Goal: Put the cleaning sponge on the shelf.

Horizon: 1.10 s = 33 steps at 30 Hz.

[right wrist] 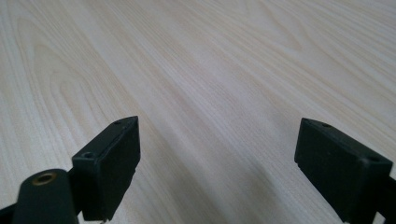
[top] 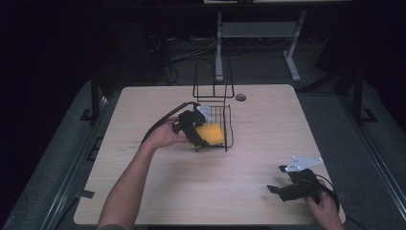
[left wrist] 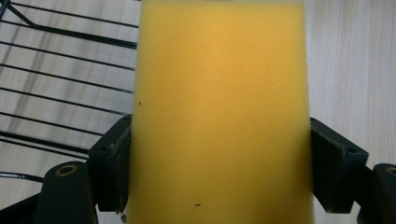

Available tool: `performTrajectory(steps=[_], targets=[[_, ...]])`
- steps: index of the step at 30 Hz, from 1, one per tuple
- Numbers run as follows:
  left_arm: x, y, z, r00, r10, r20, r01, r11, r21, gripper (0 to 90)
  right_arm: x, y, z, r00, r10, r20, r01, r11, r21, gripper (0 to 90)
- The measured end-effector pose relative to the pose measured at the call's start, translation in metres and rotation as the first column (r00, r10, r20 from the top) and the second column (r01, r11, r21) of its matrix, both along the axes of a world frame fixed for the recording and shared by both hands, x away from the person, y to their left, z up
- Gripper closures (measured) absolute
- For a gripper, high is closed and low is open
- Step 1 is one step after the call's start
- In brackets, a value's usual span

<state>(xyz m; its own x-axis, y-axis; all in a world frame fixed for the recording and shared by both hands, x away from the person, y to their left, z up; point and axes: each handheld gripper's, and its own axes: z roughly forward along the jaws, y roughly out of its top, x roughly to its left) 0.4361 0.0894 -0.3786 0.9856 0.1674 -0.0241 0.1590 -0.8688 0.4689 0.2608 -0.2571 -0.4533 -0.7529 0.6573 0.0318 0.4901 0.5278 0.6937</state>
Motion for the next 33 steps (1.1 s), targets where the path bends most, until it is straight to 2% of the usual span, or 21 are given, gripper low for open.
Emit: performTrajectory(steps=[4, 6, 8, 17, 23, 26, 33], targets=[[0.003, 0.0, -0.001, 1.0, 0.009, 0.002, -0.009, 0.9999, -0.008, 21.6, 0.0, 0.0, 0.0, 1.0, 0.005, 0.0, -0.005, 1.0, -0.002, 14.0], [0.005, -0.001, -0.002, 0.9999, 0.006, -0.009, -0.006, 1.0, 0.007, 21.6, 0.0, 0.0, 0.0, 1.0, 0.006, 0.0, -0.006, 1.0, -0.002, 14.0], [0.007, -0.003, -0.002, 1.0, 0.0, -0.001, 0.0, 0.9998, 0.02, 21.6, 0.0, 0.0, 0.0, 1.0, 0.007, -0.001, -0.007, 1.0, -0.002, 14.0], [0.014, -0.009, -0.002, 0.9996, 0.024, -0.017, -0.024, 0.9997, 0.002, 21.6, 0.0, 0.001, 0.0, 1.0, 0.006, -0.004, -0.006, 1.0, -0.004, 14.0], [0.02, -0.012, -0.003, 0.9999, 0.015, -0.008, -0.015, 0.9997, 0.02, 21.6, 0.0, 0.002, -0.001, 0.9999, 0.006, -0.011, -0.006, 1.0, -0.002, 14.0], [0.026, -0.015, -0.001, 0.9999, -0.016, -0.002, 0.016, 0.9994, 0.031, 21.6, 0.0, 0.002, 0.0, 0.9999, 0.006, -0.013, -0.006, 1.0, -0.002, 14.0], [0.032, -0.018, -0.011, 0.9999, 0.004, -0.01, -0.003, 0.9997, 0.024, 21.6, 0.0, 0.001, 0.0, 0.9999, 0.008, -0.012, -0.008, 1.0, 0.003, 14.0]])
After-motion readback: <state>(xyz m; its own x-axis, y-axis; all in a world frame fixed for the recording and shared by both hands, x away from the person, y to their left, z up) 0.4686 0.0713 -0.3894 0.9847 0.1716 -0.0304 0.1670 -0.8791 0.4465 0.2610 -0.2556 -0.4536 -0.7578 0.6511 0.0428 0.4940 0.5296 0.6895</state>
